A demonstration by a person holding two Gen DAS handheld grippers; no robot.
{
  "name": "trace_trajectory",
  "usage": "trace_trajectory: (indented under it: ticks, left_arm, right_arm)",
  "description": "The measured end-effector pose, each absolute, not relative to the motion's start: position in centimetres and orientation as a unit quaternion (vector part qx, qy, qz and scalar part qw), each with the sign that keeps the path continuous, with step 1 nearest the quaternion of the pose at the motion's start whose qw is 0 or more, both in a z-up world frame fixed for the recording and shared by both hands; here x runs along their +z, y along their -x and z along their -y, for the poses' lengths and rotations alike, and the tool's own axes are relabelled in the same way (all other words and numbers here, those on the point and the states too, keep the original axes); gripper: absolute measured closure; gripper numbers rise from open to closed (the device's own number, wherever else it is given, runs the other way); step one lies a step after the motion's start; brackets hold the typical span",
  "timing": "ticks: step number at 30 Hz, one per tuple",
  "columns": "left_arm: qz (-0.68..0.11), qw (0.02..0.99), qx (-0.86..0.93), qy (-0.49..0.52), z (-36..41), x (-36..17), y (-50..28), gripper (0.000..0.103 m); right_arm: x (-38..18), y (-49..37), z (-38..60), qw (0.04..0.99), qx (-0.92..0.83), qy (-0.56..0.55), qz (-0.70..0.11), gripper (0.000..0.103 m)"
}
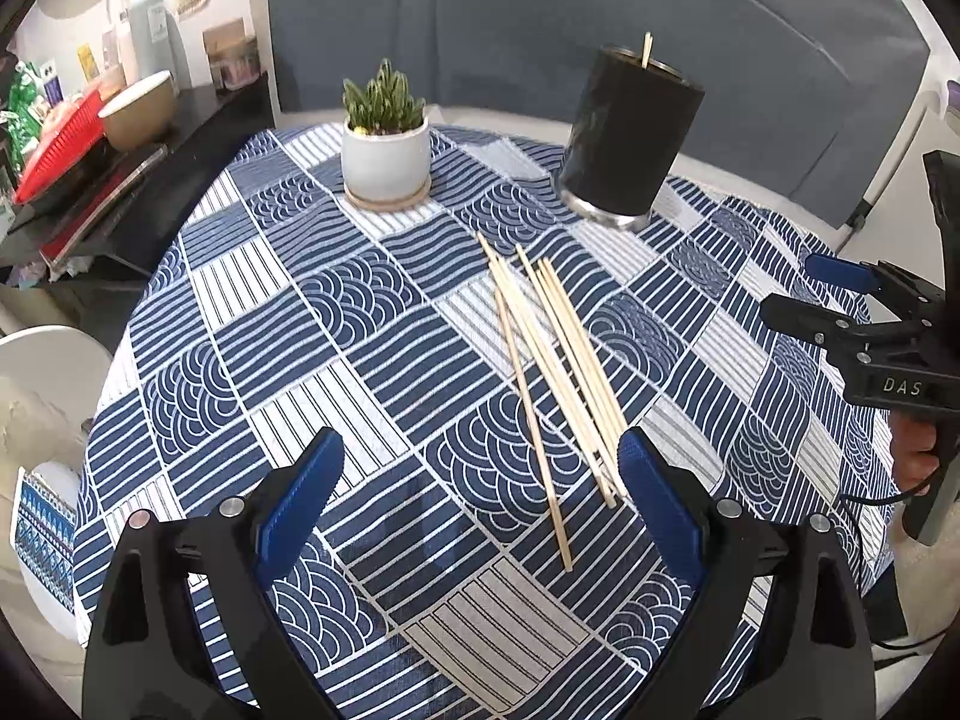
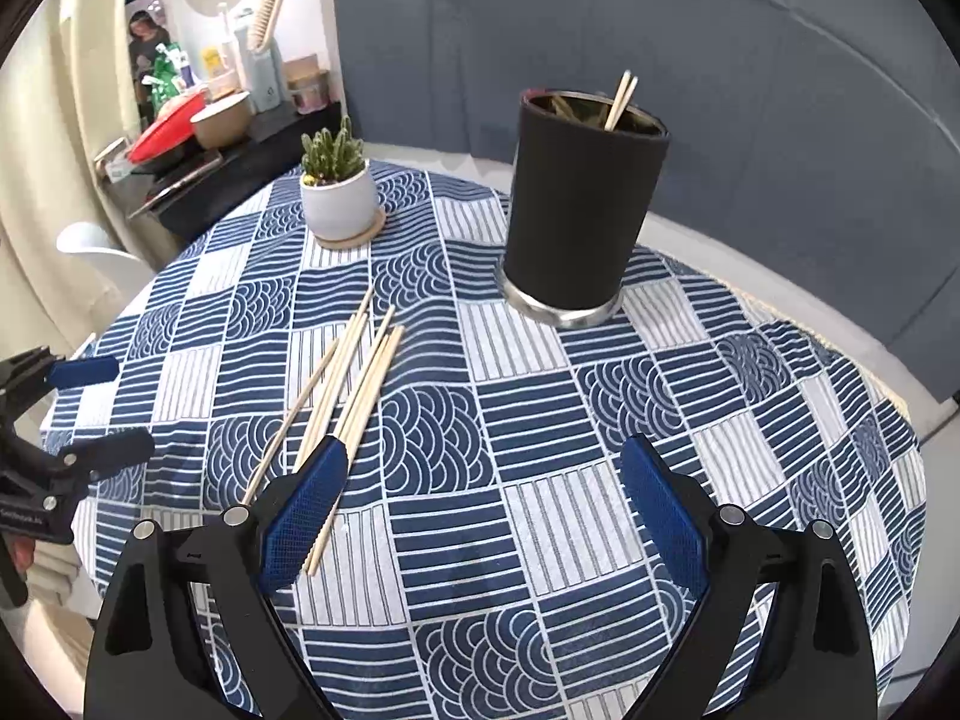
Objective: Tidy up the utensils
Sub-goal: 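Withdraw the right tool from the cup back toward the chopstick pile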
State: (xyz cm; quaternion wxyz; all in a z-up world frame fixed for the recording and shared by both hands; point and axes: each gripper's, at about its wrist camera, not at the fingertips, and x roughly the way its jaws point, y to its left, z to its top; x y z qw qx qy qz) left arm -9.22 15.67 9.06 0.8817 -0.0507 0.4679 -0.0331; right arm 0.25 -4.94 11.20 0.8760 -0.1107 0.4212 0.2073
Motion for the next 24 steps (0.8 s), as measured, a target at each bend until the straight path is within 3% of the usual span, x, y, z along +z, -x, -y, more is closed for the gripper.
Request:
trace_trajectory:
  ticks: [24]
  left_arm:
    - [-0.568, 0.812, -0.134, -0.006, -16.1, 2.7, 1.8, 0.012]
  right_arm:
    - [4.7, -5.7, -1.4, 0.830, 0.131, 0.113, -0.531, 0.015]
